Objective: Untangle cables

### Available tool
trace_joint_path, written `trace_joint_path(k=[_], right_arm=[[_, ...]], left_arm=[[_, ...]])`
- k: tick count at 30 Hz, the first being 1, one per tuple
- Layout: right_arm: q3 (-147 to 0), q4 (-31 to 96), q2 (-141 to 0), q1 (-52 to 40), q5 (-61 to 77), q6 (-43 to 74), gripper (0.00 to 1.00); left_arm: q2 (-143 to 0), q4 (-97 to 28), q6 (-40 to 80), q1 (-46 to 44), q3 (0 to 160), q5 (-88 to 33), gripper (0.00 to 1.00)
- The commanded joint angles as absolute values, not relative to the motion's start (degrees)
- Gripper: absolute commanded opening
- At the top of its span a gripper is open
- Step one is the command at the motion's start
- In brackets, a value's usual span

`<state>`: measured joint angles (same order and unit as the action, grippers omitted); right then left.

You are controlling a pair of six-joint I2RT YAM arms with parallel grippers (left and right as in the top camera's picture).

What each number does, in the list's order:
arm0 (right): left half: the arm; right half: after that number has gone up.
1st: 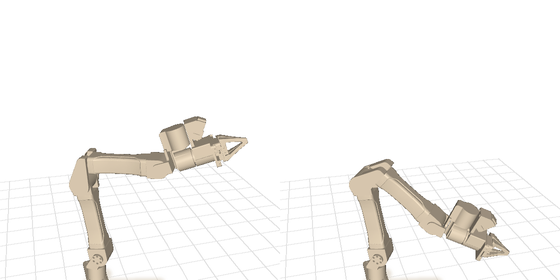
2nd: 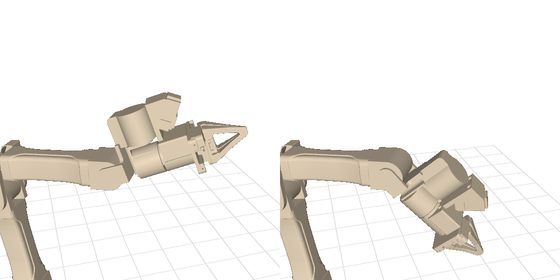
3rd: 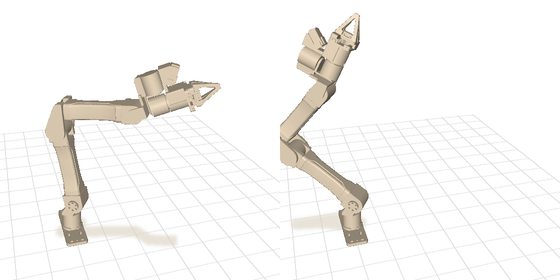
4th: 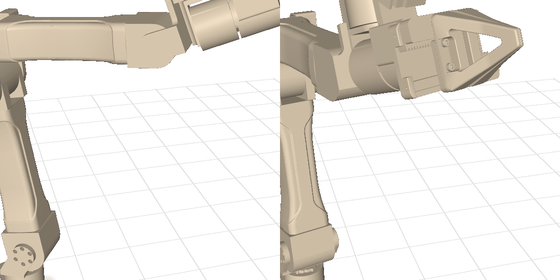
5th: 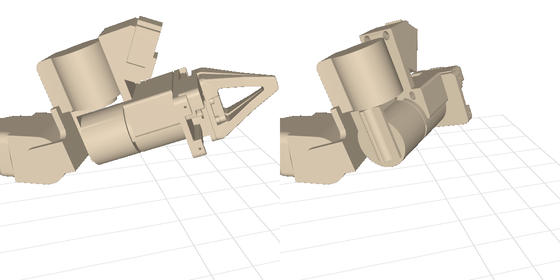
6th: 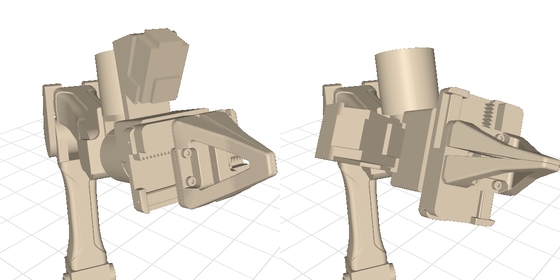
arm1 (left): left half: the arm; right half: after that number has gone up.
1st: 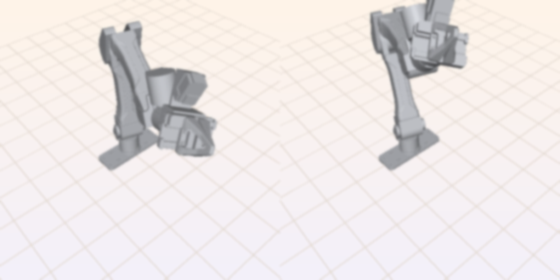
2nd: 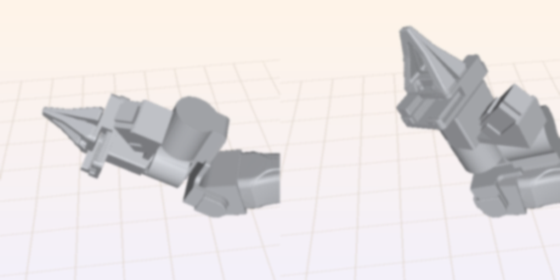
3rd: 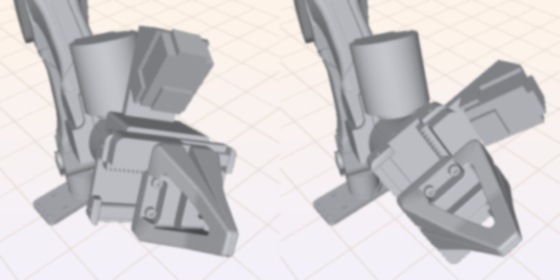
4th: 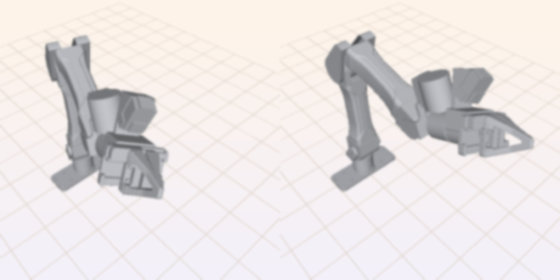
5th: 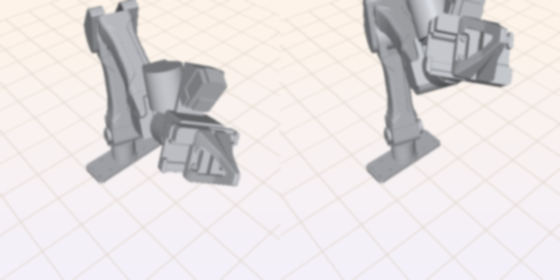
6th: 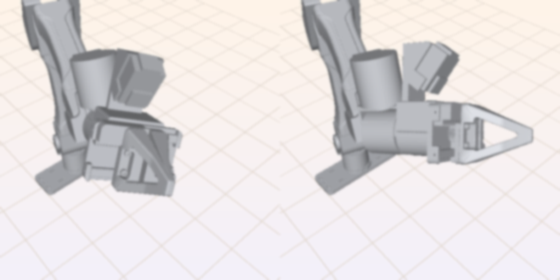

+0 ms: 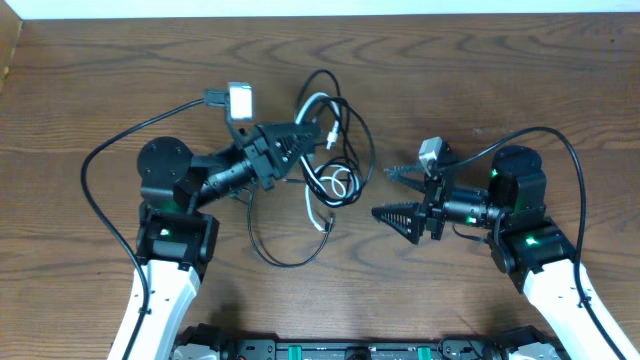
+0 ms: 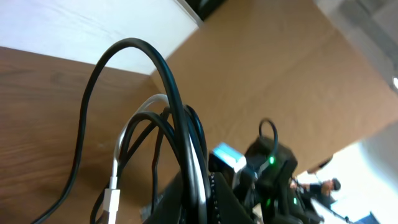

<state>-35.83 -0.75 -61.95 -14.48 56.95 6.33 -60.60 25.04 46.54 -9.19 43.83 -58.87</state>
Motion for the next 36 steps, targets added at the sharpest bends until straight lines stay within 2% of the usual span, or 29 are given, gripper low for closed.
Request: trace_joint_path(k=[1,8,16,27,36], right_arm=[[-35.9,-2.2,-61.2,-14.9,51.7,11.4,0.89],[-35.9,-6.5,-61.2,-14.5,47.5,16.6,0.86],[-35.9,-12.8,-61.2,-14.5,47.4,21.1,0.85],[-35.9,-20.3,-61.2,-14.4,47.5,24.0,0.85],[-35.9,-16.6,-61.2,-11.8,43.6,24.0,0.79]], left_arm=[[-59.8,25.5,40.2,-10.7,45.2,-63.9,0.08],[-59.8,25.5,30.8,-11.3,45.2,-77.6,0.07],[-59.9,25.5,25.8,-11.3,45.2,-86.7,0.07],[-59.9,25.5,23.6,-11.3,45.2,-88.1,0.07],[-59.9,25.5,23.6,-11.3,45.2,-87.9,0.08]])
